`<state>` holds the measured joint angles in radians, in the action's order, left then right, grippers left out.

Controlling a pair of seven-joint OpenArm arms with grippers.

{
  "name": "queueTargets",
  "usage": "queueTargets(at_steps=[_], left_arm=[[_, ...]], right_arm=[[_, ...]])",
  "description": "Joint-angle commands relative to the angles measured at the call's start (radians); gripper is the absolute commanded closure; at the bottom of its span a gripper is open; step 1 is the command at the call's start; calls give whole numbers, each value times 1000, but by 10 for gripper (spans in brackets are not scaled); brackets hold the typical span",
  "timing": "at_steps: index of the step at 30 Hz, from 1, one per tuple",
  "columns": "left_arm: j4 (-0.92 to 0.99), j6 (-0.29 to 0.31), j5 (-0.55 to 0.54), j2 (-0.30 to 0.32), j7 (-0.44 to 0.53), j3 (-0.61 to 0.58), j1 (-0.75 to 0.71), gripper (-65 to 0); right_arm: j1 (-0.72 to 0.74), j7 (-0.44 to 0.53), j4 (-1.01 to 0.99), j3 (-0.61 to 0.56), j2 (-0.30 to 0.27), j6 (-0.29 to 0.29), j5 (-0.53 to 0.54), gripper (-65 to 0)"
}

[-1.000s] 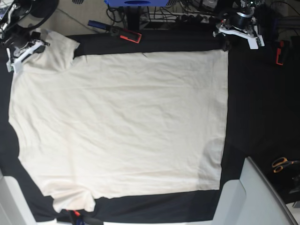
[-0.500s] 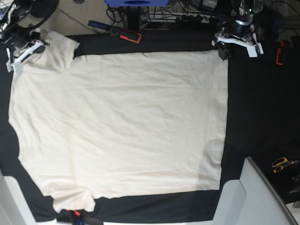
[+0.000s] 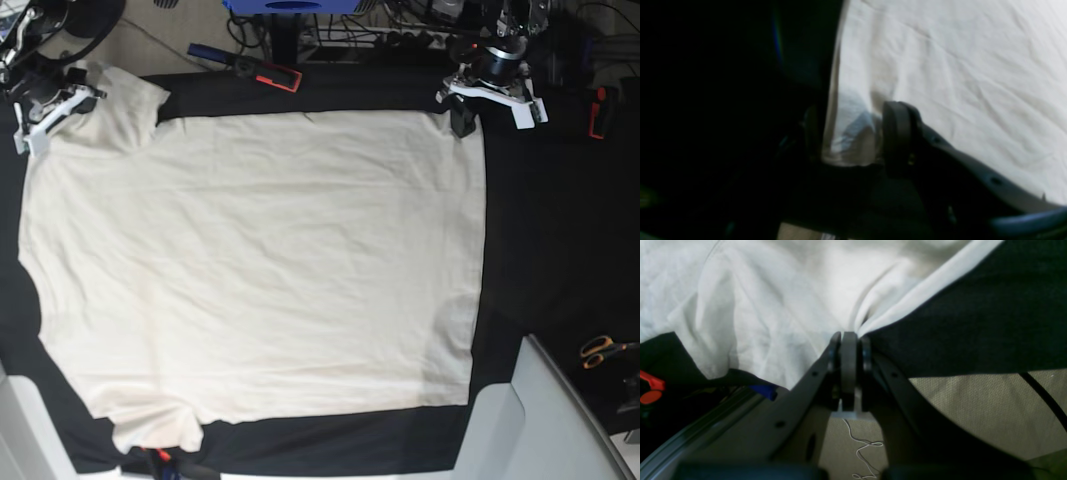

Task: Fold the T-shirt properly
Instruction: 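Grasp the side edge near the hem corner with the left gripper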

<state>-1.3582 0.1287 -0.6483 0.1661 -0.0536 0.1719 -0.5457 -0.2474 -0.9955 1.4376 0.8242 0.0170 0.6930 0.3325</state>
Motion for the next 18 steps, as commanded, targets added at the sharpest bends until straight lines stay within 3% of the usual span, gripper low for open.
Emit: queueTargets(at_steps=[1,13,15,18], left_arm=[[-2,-1,0,-3,-61,-1,-15,-265],[-16,-1,0,0,-61,5,-52,-262],[-13,-1,0,0,-61,5,-52,-209],[-13,-1,0,2,-61,5,-50,-44]], right_arm=[[1,7,12,1,-12,5,4,-5],[3,7,12,1,-12,5,4,-5],[4,7,12,1,-12,5,4,-5],[4,7,12,1,-12,5,4,-5]])
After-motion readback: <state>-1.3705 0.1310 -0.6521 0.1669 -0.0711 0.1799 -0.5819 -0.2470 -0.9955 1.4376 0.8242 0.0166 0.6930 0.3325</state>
